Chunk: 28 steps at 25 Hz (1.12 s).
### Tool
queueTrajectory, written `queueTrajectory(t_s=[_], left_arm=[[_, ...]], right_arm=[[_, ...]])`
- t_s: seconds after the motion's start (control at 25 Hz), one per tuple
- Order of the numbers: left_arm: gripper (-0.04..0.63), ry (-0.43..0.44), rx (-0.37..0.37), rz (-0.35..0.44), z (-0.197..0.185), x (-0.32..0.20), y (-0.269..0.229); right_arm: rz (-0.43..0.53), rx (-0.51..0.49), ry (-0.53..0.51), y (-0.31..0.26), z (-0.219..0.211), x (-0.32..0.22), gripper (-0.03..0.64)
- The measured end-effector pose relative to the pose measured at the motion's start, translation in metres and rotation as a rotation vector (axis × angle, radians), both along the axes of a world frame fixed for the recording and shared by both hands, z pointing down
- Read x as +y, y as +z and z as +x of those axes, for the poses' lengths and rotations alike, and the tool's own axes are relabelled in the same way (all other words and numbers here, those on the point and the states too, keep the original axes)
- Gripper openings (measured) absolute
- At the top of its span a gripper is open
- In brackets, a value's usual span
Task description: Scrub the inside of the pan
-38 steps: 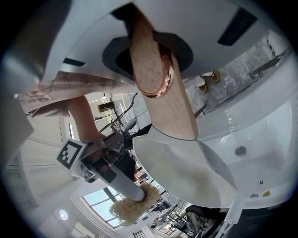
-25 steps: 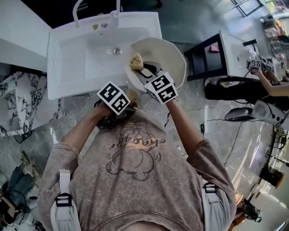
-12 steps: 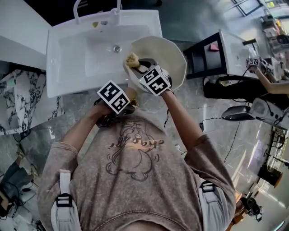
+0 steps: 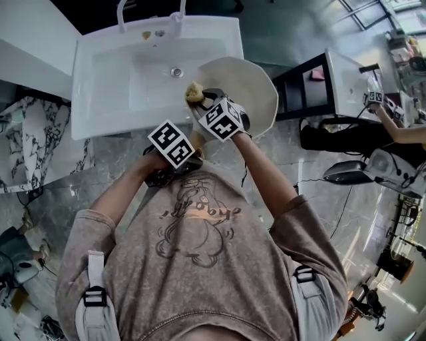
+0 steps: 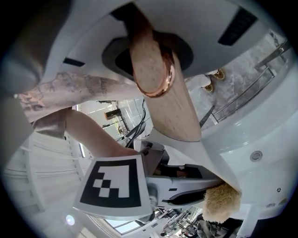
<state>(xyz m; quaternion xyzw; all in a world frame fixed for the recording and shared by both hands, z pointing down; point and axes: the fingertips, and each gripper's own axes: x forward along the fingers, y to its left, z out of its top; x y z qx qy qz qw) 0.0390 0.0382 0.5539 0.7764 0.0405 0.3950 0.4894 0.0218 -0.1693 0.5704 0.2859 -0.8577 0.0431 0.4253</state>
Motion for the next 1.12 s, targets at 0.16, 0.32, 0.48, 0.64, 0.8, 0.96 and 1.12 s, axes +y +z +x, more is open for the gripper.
queueTrajectory(t_s=[0.16,0.32,0.48,0.64,0.8,0.96,1.12], left_arm=[[0.051,-0.002,0.011,-0.024,0.002,0.002,0.002],[0.051,-0.008,0.029,-0.056,0.002,0.004,0.003],[0.051,-0.024,0.042,-0.072,0.001,0.004,0.003],[0.051,-0.023,0.038,-0.088,0.000,0.004,0.004],[0.051,-0.011,0.028,-0.088,-0.002,0.005,0.005],[0.051,0.001,0.022,-0.090,-0.003,0.005,0.005],[0.051,0.010,0.018,-0.098,-0.004,0.005,0.006]], right_arm=[[-0.001,0.024,-0.018,0.006,-0.001,0.000,0.144],[-0.001,0.060,-0.043,0.013,-0.003,0.002,0.144],[-0.012,0.066,-0.054,0.018,-0.006,0.002,0.144],[-0.018,0.072,-0.057,0.022,-0.008,0.000,0.144],[-0.027,0.066,-0.039,0.024,-0.009,-0.004,0.144],[-0.027,0.088,-0.044,0.027,-0.009,-0.011,0.144],[-0.021,0.123,-0.048,0.033,-0.006,-0.025,0.144]])
